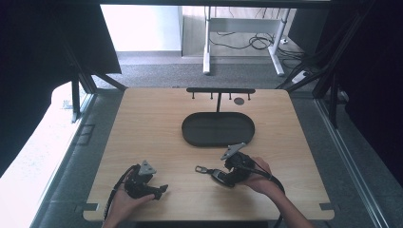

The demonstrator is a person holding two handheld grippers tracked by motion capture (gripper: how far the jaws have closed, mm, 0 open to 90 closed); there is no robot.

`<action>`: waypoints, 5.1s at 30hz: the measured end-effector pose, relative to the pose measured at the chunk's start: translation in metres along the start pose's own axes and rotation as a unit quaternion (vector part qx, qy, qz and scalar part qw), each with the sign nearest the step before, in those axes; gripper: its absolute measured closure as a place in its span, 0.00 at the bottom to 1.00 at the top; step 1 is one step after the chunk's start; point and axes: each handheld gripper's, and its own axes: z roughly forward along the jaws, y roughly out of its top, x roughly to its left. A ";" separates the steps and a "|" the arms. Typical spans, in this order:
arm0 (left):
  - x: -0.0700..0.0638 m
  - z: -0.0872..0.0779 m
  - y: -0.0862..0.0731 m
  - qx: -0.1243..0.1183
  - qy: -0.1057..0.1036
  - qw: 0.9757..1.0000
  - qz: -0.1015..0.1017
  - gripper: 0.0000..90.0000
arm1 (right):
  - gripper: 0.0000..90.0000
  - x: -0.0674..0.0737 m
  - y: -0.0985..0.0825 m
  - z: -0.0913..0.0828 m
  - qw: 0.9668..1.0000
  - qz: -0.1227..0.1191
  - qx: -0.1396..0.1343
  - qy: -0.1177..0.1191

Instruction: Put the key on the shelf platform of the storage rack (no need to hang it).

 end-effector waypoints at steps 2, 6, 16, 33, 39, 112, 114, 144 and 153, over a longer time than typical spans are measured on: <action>0.000 0.000 0.000 0.001 0.000 1.000 0.000 0.24 | 0.40 0.002 0.001 0.003 1.000 -0.003 0.005 0.001; 0.000 0.001 0.000 0.002 -0.001 1.000 0.001 0.24 | 0.39 0.005 0.002 0.009 1.000 -0.007 0.015 0.003; -0.001 0.002 0.000 0.003 -0.001 1.000 -0.001 0.24 | 0.36 0.011 0.002 0.027 0.999 -0.019 0.043 0.009; -0.002 0.003 0.000 -0.002 0.002 1.000 0.000 0.24 | 0.49 0.008 0.004 0.044 0.998 -0.016 0.065 0.017; -0.003 0.003 0.000 -0.001 0.001 1.000 0.002 0.24 | 0.54 0.002 0.005 0.045 0.996 0.003 0.074 0.047; 0.000 0.013 -0.003 0.025 -0.003 1.000 0.009 0.22 | 0.55 -0.016 0.054 -0.030 1.000 -0.005 -0.017 0.023; 0.000 0.014 -0.002 0.025 -0.003 1.000 0.011 0.21 | 0.55 -0.015 0.053 -0.029 1.000 -0.009 -0.015 0.021; -0.002 0.017 -0.004 0.019 -0.003 0.999 0.026 0.15 | 0.55 -0.004 0.060 -0.011 0.999 -0.042 0.007 0.000; -0.003 0.019 -0.004 0.010 -0.003 1.000 0.028 0.14 | 0.55 -0.003 0.056 -0.002 0.999 -0.046 0.015 -0.008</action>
